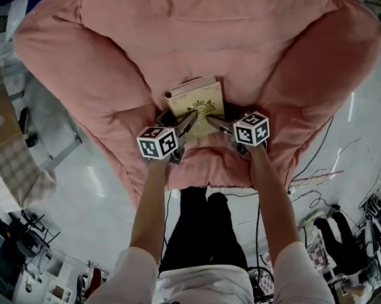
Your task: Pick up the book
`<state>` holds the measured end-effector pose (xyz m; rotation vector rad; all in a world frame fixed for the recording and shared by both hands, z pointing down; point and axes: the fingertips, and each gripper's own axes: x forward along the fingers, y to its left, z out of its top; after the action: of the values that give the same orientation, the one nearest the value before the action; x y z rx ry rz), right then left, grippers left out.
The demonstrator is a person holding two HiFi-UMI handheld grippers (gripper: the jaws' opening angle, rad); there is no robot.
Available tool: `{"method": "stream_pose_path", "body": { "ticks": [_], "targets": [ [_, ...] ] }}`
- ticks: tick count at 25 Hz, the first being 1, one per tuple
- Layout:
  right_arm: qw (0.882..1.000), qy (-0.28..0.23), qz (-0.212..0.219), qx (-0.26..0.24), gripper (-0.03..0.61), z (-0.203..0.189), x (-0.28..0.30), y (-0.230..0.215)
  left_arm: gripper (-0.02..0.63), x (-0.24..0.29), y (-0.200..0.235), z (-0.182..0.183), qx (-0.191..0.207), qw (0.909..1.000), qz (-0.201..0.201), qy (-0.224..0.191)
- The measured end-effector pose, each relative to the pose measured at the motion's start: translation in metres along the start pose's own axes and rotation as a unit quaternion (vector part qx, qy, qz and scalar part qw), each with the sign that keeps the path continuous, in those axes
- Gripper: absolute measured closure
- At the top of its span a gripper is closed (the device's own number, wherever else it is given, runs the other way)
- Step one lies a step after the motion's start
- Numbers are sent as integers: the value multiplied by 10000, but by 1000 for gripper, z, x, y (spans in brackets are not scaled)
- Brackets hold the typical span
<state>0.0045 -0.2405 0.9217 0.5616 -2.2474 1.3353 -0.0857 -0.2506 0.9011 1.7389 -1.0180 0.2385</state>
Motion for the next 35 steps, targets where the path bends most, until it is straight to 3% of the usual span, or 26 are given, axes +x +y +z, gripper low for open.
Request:
{"method": "stream_pose_path", "body": {
  "ticks": [14,27,35],
  "targets": [
    [9993,-251,-266,95,258,13,-21,34,284,-28,-22,19,76,9999,-26,-99],
    [9941,-862,-578,-305,258,63,-109,120,284,-98,-124,71,663,9955,-388,-559],
    [9868,-1268,-657,-763,258,83,-172,197,284,-169,-197,90,979,9894,-535,-932]
  ]
}}
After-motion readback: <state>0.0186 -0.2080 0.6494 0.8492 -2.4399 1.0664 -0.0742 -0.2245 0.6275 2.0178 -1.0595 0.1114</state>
